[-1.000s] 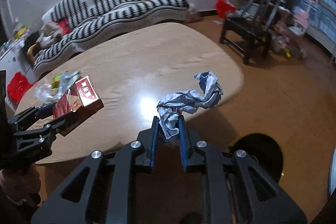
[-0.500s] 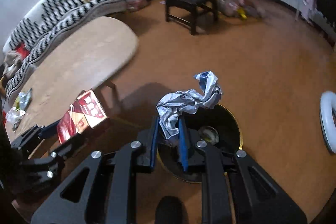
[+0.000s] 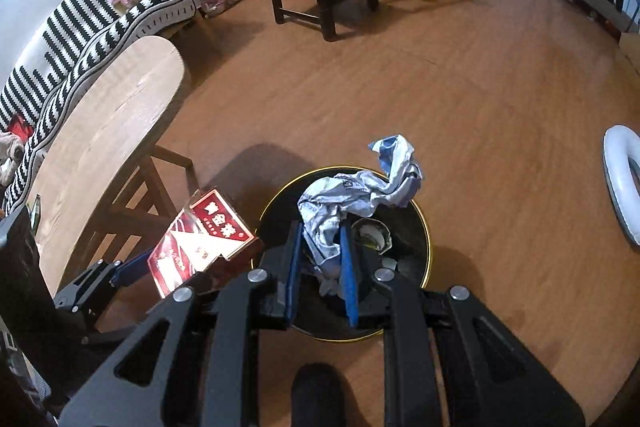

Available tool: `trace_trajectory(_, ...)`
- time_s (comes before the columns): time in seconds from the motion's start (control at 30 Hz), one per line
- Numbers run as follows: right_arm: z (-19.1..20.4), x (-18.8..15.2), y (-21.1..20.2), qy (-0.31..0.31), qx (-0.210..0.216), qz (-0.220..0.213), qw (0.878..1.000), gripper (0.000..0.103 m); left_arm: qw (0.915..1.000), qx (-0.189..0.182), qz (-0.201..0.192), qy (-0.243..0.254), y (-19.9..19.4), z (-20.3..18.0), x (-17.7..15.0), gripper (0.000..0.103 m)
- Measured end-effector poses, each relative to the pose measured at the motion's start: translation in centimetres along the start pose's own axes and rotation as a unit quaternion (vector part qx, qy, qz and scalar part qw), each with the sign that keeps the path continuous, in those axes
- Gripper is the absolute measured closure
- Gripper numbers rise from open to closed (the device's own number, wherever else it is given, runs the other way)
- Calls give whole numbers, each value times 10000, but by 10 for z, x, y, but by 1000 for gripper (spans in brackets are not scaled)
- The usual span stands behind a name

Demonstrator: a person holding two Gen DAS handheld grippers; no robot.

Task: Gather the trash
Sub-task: 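Carry the red box and foil over the black bin and open both tools, then move both tools back over the remaining trash on the table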

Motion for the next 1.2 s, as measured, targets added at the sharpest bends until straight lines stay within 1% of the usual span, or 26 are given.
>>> trace_trajectory(0.07, 0, 2, 2, 20, -1, 3, 10000, 84, 10000, -34, 37, -19, 5, -2, -1, 39)
trace_trajectory(0.13, -2, 2, 3, 8, -98, 8, 10000, 77, 10000, -18, 59, -39, 9, -2, -3, 36)
trace_trajectory(0.17, -3, 2, 3, -16, -144, -7, 9999, 73, 10000, -31, 51, -48, 11, -2, -3, 33)
trace_trajectory(0.2, -3, 2, 3, -38, -183, -34, 9998, 61, 10000, -29, 49, -47, 13, -3, -3, 27)
trace_trajectory(0.23, -3, 2, 2, -38, -202, -71, 9998, 49, 10000, -24, 47, -38, 15, -5, -2, 25)
trace_trajectory(0.27, -4, 2, 1, -34, -209, -100, 9997, 46, 10000, -18, 49, -35, 16, -5, -2, 24)
trace_trajectory(0.33, -3, 3, 0, -37, -184, -126, 9997, 45, 10000, -36, 46, -63, 16, -5, 0, 23)
trace_trajectory(0.4, -2, 4, 0, -44, -167, -127, 9998, 45, 10000, -32, 16, -79, 13, -3, 2, 19)
trace_trajectory(0.47, 3, 4, 1, -94, -160, -128, 9997, 44, 10000, -13, -13, -63, 9, -3, 3, 18)
trace_trajectory(0.6, 17, 7, -1, -237, -152, -206, 9994, 34, 9999, 98, -73, -46, -5, 8, 4, 12)
trace_trajectory(0.7, 41, 11, -5, -357, -49, -332, 9988, 30, 9995, 264, -178, -34, -26, 23, 9, 10)
trace_trajectory(0.77, 62, 14, -9, -470, 38, -421, 9980, 26, 9986, 417, -309, -72, -47, 40, 13, 10)
trace_trajectory(0.83, 90, 17, -16, -648, 141, -584, 9961, 20, 9973, 575, -441, -127, -68, 60, 16, 9)
trace_trajectory(0.93, 131, 16, -21, -824, 391, -647, 9937, 19, 9945, 819, -609, -244, -100, 92, 19, 9)
trace_trajectory(1.07, 190, 15, -22, -937, 780, -631, 9905, 19, 9878, 1229, -860, -416, -154, 144, 17, 9)
trace_trajectory(1.17, 238, 13, -23, -1074, 1068, -627, 9865, 19, 9805, 1594, -1014, -536, -196, 187, 9, 9)
trace_trajectory(1.2, 252, 11, -24, -1118, 1145, -624, 9851, 19, 9769, 1746, -1074, -597, -214, 204, 4, 9)
Point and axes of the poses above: each gripper's, at about its wrist camera, not at the fingertips, and y roughly the way its jaws point, z to its left, x to its top, the point moved 4 cm from there along y, roughly the way its jaws point, and after that the axes turned 12 degrees about -z, right-handed, at the moved point
